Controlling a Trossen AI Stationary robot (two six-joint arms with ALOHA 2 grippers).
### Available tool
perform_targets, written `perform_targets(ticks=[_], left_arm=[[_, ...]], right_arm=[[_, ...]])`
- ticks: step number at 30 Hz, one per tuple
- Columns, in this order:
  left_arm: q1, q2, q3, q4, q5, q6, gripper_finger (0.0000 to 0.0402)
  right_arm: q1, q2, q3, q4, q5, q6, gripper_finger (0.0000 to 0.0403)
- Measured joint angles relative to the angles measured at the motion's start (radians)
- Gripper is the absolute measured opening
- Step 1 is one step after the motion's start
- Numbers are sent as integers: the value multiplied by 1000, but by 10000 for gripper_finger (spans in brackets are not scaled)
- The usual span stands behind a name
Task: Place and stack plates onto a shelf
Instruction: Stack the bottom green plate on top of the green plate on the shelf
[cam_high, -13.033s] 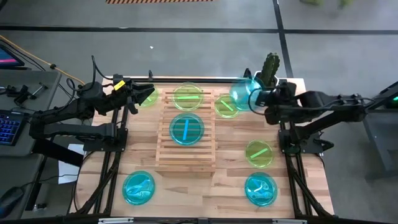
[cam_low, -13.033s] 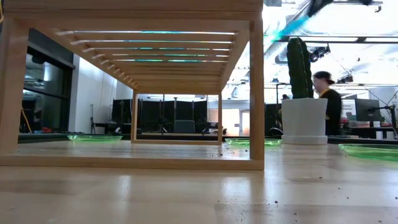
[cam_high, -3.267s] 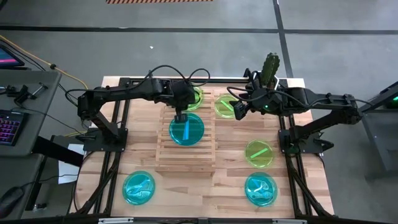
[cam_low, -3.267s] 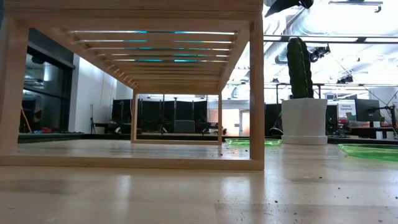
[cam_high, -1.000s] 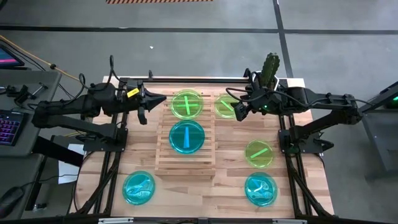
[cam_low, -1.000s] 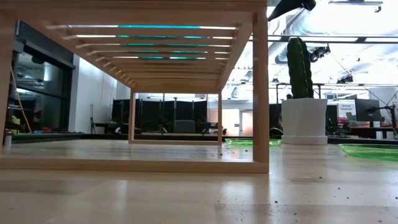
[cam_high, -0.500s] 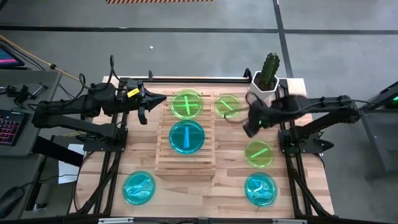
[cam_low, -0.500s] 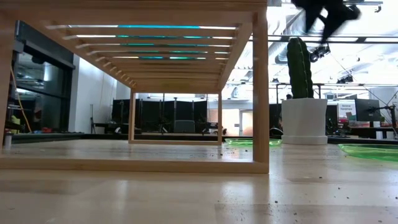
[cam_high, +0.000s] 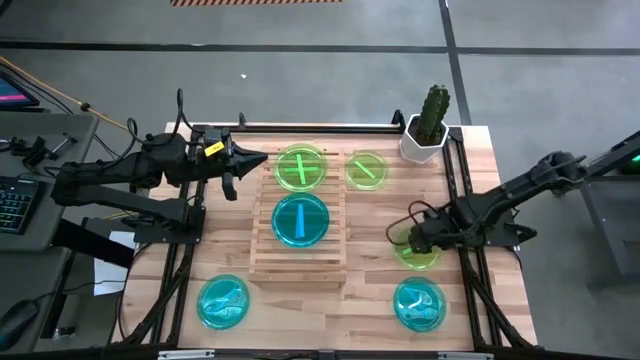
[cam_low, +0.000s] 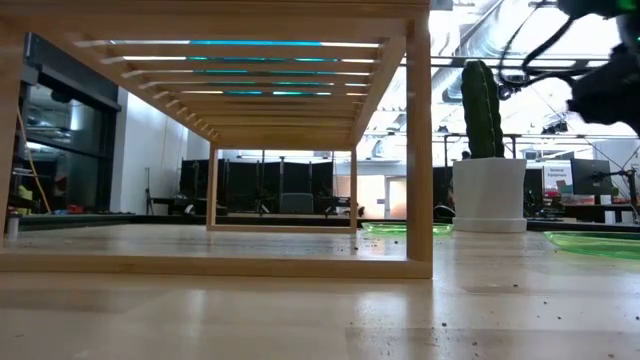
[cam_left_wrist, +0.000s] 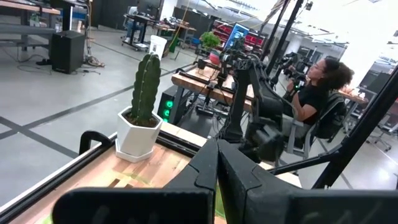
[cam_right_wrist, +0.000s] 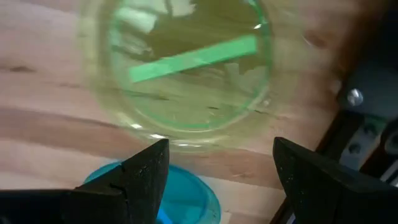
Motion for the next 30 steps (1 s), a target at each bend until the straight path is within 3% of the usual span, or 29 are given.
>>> perform_targets(ticks=[9,22,30], left_arm=[[0,0,0,2,0,0,0],[0,0,0,10,0,31,0],[0,0,0,17,0,35,0]], right_arm=[[169,46,-13,-23,96,351,268],[188,192,-13,42,163,442,268],[198,251,-14,-9,170,527,268]])
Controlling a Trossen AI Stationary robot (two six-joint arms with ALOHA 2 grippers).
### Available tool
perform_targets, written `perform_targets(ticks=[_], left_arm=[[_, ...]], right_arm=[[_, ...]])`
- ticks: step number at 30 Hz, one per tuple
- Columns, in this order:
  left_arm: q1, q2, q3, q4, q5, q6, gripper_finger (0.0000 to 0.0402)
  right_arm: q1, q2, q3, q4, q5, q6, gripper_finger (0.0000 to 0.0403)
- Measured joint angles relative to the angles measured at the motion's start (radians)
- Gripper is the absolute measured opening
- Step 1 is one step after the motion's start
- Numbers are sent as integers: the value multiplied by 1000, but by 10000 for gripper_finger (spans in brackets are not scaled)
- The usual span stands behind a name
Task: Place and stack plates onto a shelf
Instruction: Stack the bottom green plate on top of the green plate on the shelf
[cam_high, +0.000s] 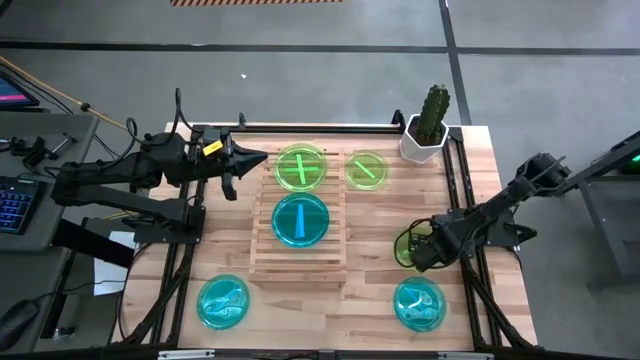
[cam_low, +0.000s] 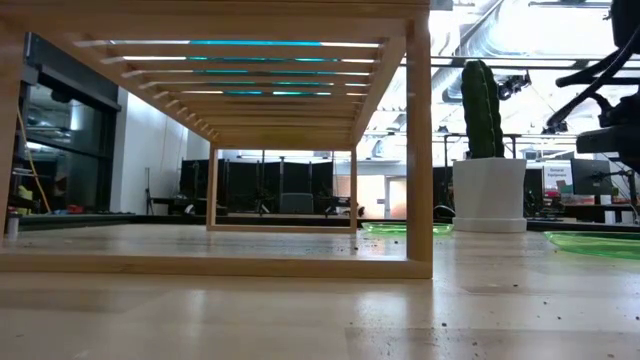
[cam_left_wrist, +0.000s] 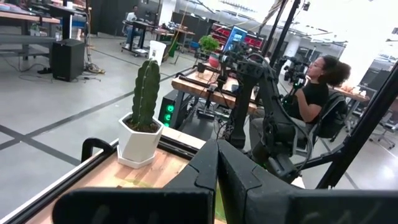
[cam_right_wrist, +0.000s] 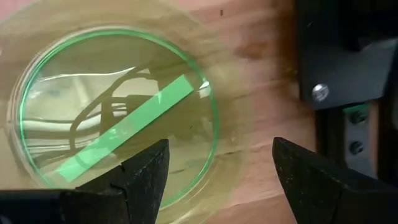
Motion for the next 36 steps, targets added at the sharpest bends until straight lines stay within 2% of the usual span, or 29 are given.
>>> perform_targets(ticks=[4,10,13,16,21,27,31,36], left_arm=[[0,0,0,0,0,0,0],[0,0,0,7,0,2,0],[0,0,0,7,0,1,0],[0,0,0,7,0,0,0],[1,0,0,7,0,12,0],[2,0,0,7,-3,15,0],[2,0,0,7,-3,13,0],[2,0,0,7,-4,10,0]], right_arm=[[18,26,-1,27,2,46,268],[21,52,-79,184,-28,69,267],[21,53,-84,190,-21,69,267],[20,45,-77,188,14,56,267],[18,45,-71,270,135,38,267],[-7,44,-76,303,170,33,265],[-33,44,-76,313,186,33,232],[-59,44,-76,318,197,10,146]])
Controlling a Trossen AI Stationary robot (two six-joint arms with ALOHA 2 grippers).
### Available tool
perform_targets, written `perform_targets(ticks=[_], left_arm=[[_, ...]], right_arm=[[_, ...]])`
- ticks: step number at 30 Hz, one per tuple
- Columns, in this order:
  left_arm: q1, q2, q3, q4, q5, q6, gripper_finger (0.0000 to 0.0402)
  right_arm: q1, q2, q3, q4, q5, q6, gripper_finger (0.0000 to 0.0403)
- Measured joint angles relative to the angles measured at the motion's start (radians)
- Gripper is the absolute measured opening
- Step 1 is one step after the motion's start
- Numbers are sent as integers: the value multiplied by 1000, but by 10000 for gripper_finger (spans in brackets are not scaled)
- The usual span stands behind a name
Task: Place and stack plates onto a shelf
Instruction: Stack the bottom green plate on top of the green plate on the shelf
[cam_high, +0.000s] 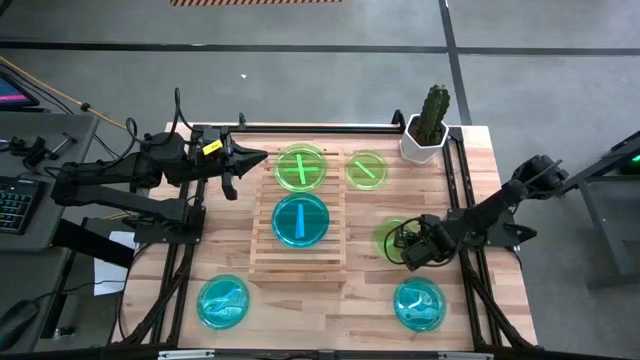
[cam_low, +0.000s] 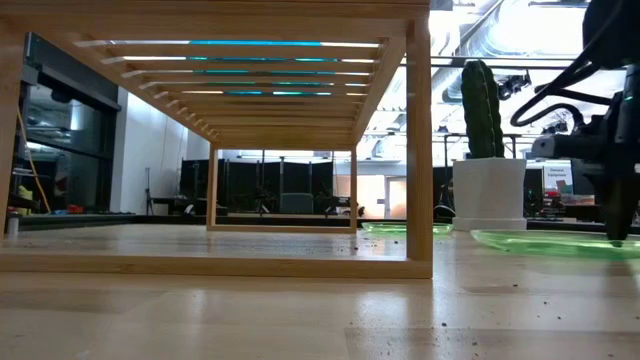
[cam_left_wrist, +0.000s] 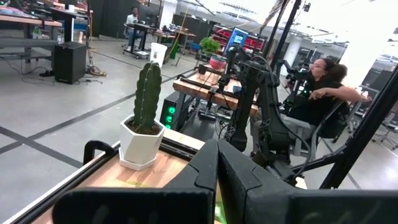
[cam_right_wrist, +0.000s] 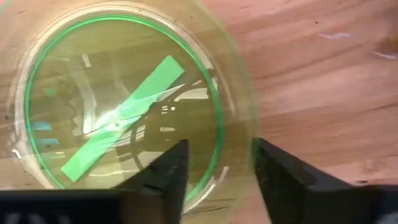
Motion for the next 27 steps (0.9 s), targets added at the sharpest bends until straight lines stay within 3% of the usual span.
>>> perform_targets(ticks=[6,8,17,27], left_arm=[[0,0,0,0,0,0,0],[0,0,0,0,0,0,0],[0,-1,0,72,0,-2,0],[0,-2,0,111,0,32,0]], right_arm=[[-8,0,0,-13,9,-22,28],[-7,0,0,-16,20,-33,8],[18,-68,18,-58,35,-41,1],[28,-254,182,-367,207,-101,0]])
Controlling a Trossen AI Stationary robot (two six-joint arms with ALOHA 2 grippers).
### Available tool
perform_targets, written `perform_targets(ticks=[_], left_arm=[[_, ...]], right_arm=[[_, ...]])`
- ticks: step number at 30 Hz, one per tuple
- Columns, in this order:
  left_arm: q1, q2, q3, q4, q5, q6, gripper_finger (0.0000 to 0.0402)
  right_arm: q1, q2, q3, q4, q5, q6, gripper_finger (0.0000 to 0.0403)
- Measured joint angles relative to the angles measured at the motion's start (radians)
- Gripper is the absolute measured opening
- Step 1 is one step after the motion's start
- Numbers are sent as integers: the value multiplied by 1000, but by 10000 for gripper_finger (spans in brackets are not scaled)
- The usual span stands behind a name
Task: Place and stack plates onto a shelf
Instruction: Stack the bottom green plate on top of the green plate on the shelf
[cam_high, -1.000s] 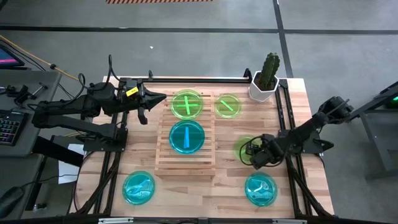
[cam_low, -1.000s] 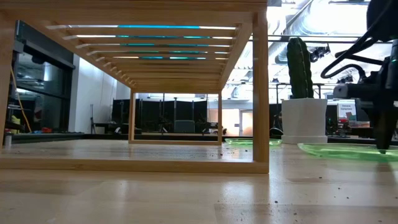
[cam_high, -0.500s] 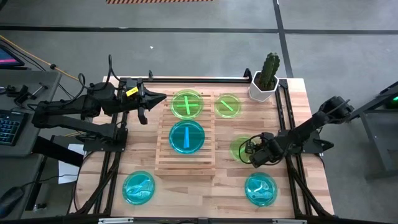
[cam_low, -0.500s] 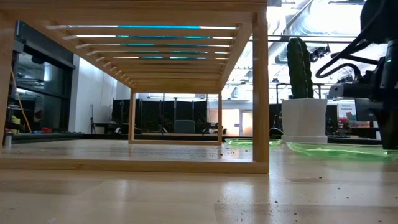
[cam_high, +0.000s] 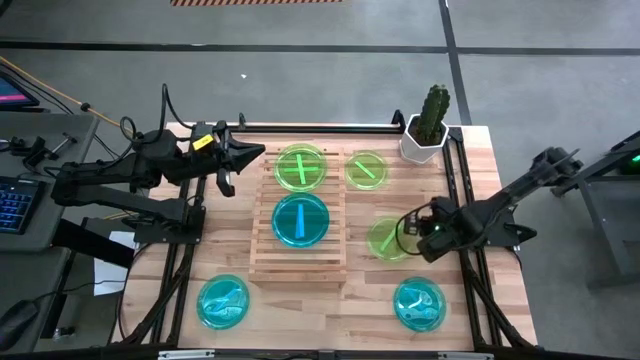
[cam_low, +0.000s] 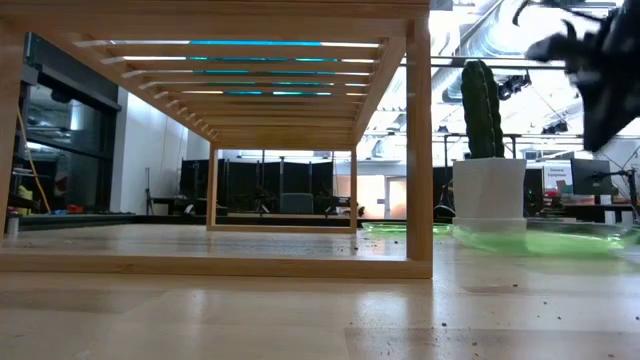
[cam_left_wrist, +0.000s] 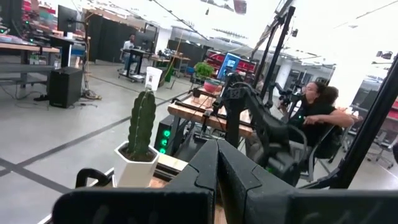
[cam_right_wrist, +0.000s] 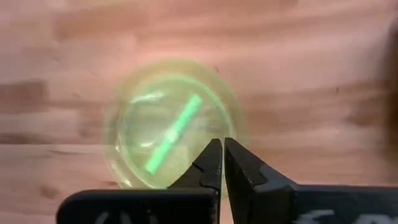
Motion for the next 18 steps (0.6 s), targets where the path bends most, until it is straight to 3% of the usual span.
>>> perform_targets(ticks=[4,9,14,18], left_arm=[[0,0,0,0,0,0,0],[0,0,0,0,0,1,0],[0,0,0,0,0,1,0],[0,0,0,0,0,1,0]], right_arm=[[-4,-47,97,-157,68,-28,0],[-21,-64,120,-215,51,-92,0],[-20,-63,-7,79,7,-194,0],[-19,-63,-176,350,-103,-182,5]])
